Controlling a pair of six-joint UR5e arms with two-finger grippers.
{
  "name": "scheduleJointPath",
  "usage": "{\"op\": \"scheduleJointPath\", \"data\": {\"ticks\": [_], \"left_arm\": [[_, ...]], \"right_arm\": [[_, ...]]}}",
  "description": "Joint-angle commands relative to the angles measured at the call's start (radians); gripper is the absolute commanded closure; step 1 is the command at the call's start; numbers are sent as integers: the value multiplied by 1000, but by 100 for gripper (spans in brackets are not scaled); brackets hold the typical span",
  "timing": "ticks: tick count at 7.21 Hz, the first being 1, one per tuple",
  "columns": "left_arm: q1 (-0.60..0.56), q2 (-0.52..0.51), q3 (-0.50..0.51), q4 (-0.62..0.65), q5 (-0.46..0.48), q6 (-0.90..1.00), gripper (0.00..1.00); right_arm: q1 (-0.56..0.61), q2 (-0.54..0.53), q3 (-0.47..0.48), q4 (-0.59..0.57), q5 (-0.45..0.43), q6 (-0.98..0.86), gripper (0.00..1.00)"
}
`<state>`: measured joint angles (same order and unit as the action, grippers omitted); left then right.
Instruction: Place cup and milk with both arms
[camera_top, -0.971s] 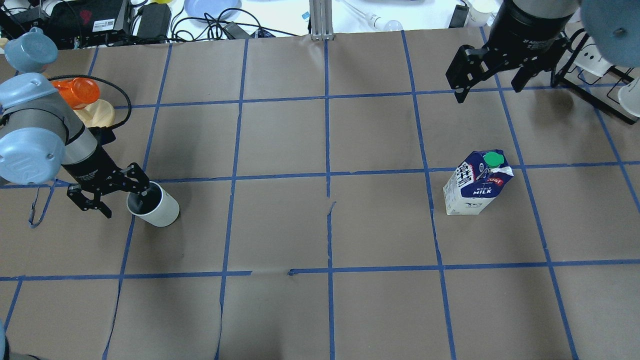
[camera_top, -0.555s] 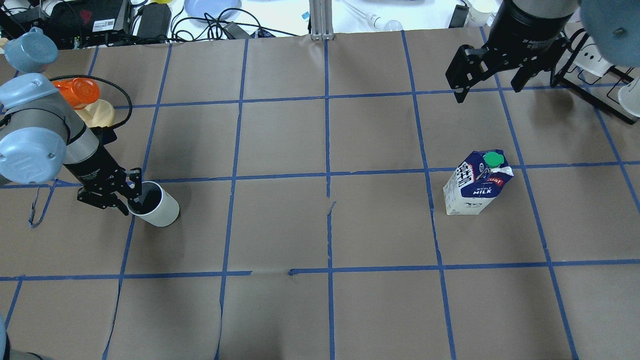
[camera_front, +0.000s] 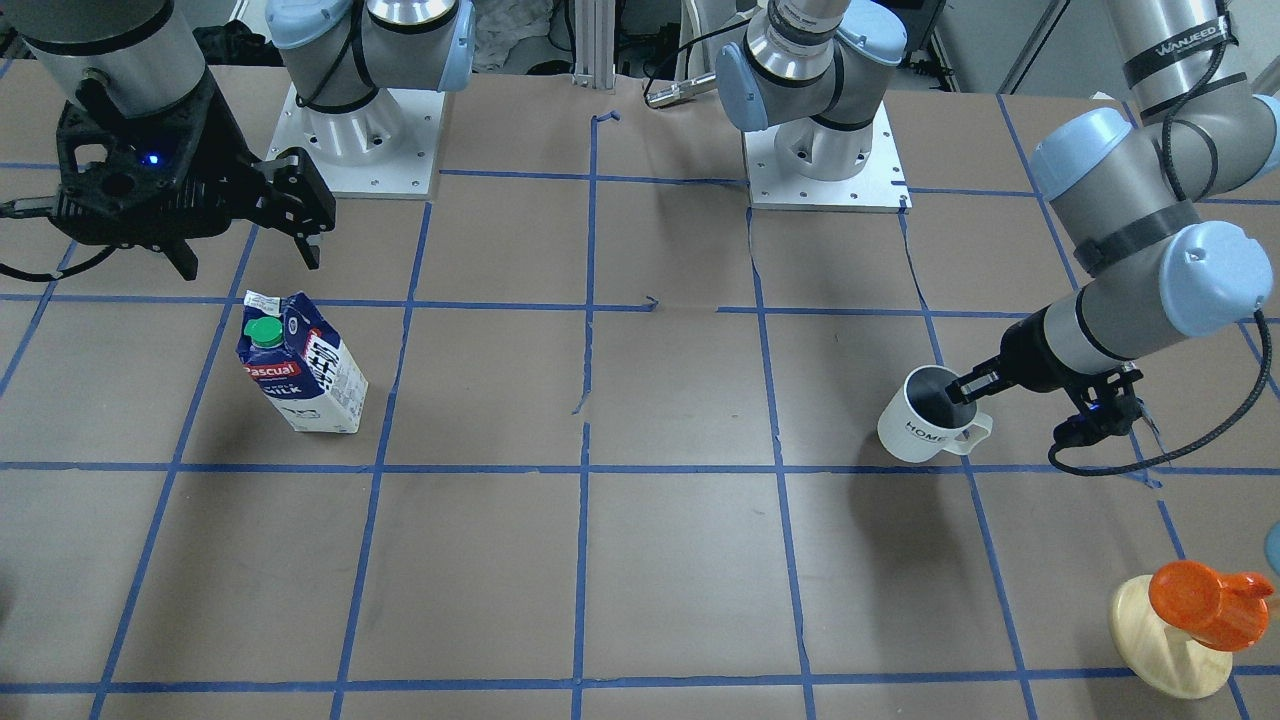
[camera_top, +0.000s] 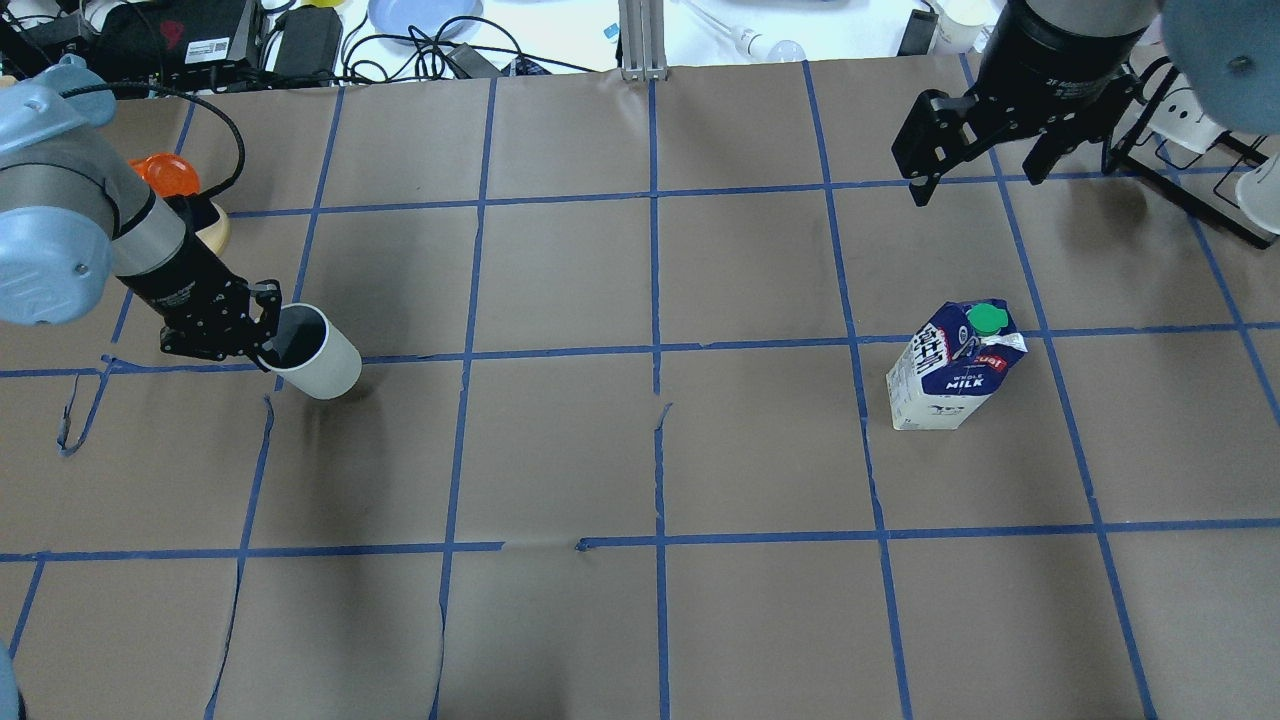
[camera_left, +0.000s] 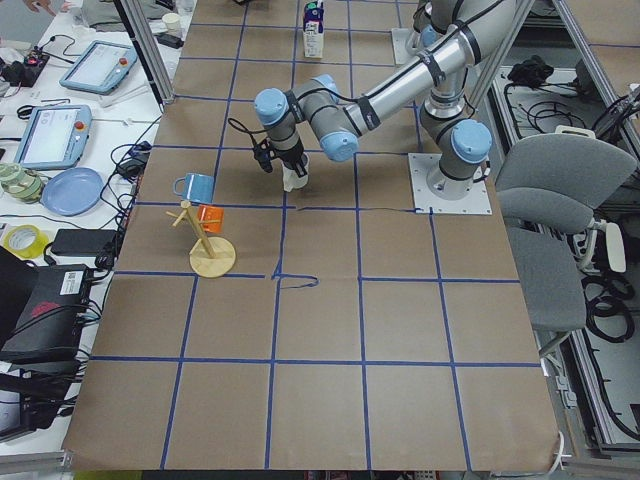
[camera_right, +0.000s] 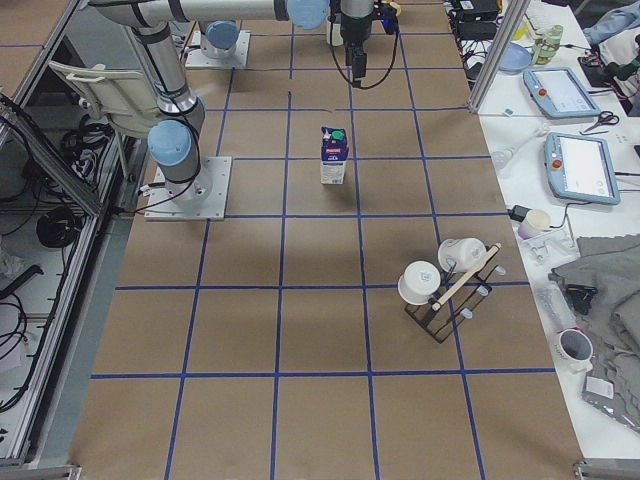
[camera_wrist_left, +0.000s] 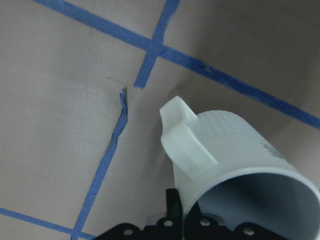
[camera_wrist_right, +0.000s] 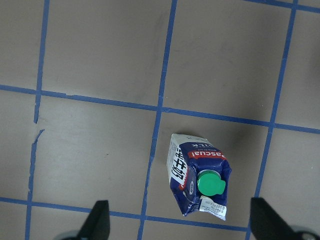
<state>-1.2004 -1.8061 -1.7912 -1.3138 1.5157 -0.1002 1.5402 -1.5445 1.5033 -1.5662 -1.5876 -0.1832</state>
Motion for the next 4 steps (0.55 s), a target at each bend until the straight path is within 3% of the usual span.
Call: {"op": "scheduleJointPath", "data": {"ticks": [1, 4], "left_arm": [[-150, -25, 126, -1, -29, -268, 100], [-301, -90, 231, 10, -103, -465, 100]], "right_arm": [[0, 1, 0, 0, -2, 1, 0], [0, 1, 0, -2, 1, 1, 0]]}}
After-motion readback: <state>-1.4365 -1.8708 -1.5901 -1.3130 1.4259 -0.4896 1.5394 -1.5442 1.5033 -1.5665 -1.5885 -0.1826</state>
